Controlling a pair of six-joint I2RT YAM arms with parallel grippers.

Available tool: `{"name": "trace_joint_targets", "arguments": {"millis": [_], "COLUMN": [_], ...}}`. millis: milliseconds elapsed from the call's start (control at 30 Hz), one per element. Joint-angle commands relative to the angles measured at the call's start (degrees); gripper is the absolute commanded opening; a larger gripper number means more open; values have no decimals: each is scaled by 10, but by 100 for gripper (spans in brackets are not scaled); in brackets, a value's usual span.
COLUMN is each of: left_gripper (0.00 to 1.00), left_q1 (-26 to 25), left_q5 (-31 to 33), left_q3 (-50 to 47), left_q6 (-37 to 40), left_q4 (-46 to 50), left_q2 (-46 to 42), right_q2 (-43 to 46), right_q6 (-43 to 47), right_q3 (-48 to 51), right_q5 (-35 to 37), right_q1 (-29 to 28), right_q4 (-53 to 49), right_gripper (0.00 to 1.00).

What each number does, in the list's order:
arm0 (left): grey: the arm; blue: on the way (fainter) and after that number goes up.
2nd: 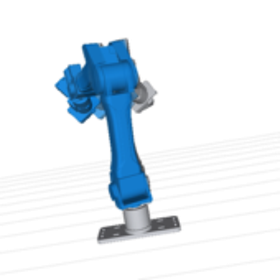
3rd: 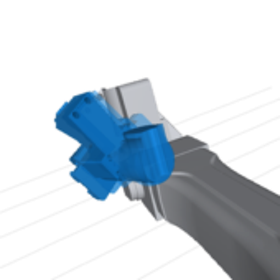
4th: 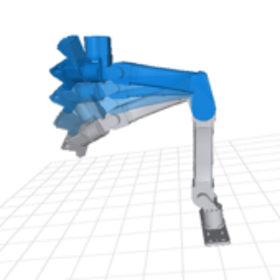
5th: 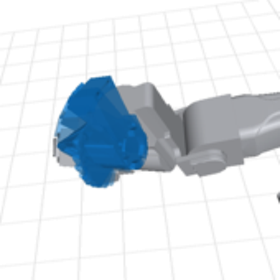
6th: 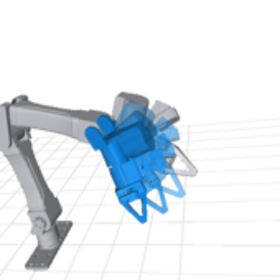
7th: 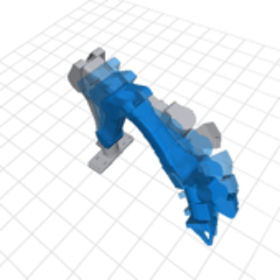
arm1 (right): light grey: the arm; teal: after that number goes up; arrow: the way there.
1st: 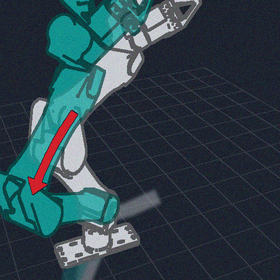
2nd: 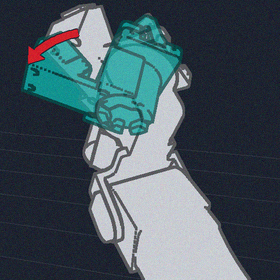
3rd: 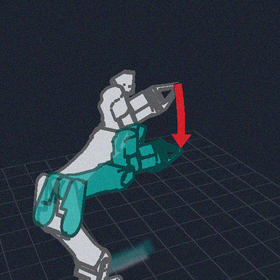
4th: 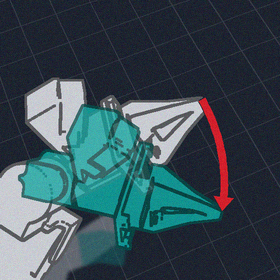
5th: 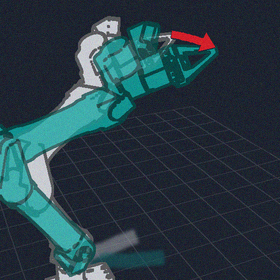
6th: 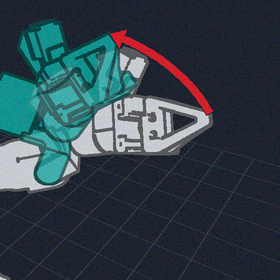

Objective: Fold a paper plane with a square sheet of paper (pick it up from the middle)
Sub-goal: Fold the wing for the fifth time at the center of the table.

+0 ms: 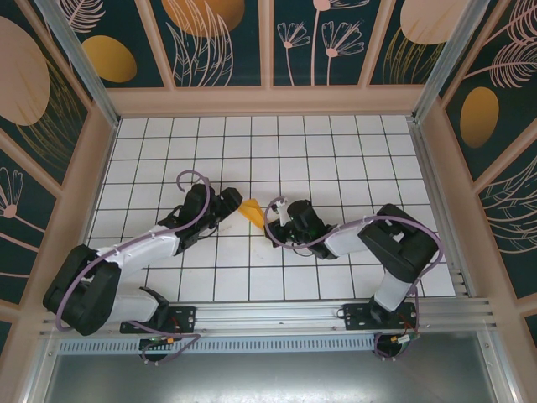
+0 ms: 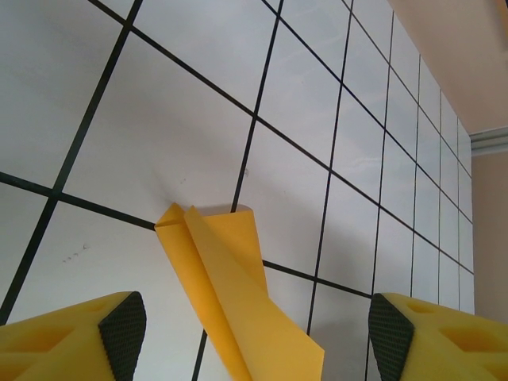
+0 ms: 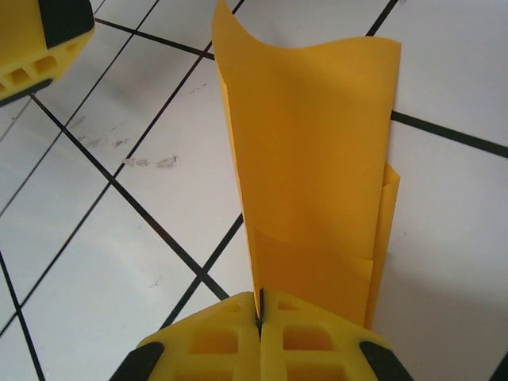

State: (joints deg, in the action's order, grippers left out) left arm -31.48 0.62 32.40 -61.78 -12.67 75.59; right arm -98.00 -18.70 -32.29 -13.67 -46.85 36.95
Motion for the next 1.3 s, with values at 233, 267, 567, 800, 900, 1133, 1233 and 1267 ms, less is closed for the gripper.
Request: {"name": "trace_joint_targets", "arguments": {"millis": [233, 267, 567, 800, 900, 1133, 1233, 1267], "left_gripper": [75, 75, 74, 72, 70, 53, 48, 47], "left_q1": [2, 2, 2, 2, 2, 2, 2, 2], "left_q5": [-16, -17, -27, -42, -50, -110, -130, -133], "left_q3": [-14, -14, -16, -16, -16, -17, -17, -17], "left_q6": [-4, -4, -2, 1, 4, 13, 12, 12], "left_q4": [-20, -20, -26, -37, -47, -112, -133, -135], "left_q2": [10, 10, 20, 29, 32, 62, 76, 80], "right_q2": [-27, -29, -55, -57, -61, -86, -89, -89], "right_q6": [-104, -112, -187, -241, -262, -313, -324, -326], "right_q3": [9, 7, 4, 21, 27, 24, 24, 23], "right_q5": [-73, -78, -173, -218, -227, -246, -245, -245], "right_q1": [35, 37, 83, 110, 118, 132, 136, 137], "right_q4": [38, 32, 47, 99, 117, 126, 114, 107], "right_gripper": [0, 0, 0, 0, 0, 0, 0, 0]}}
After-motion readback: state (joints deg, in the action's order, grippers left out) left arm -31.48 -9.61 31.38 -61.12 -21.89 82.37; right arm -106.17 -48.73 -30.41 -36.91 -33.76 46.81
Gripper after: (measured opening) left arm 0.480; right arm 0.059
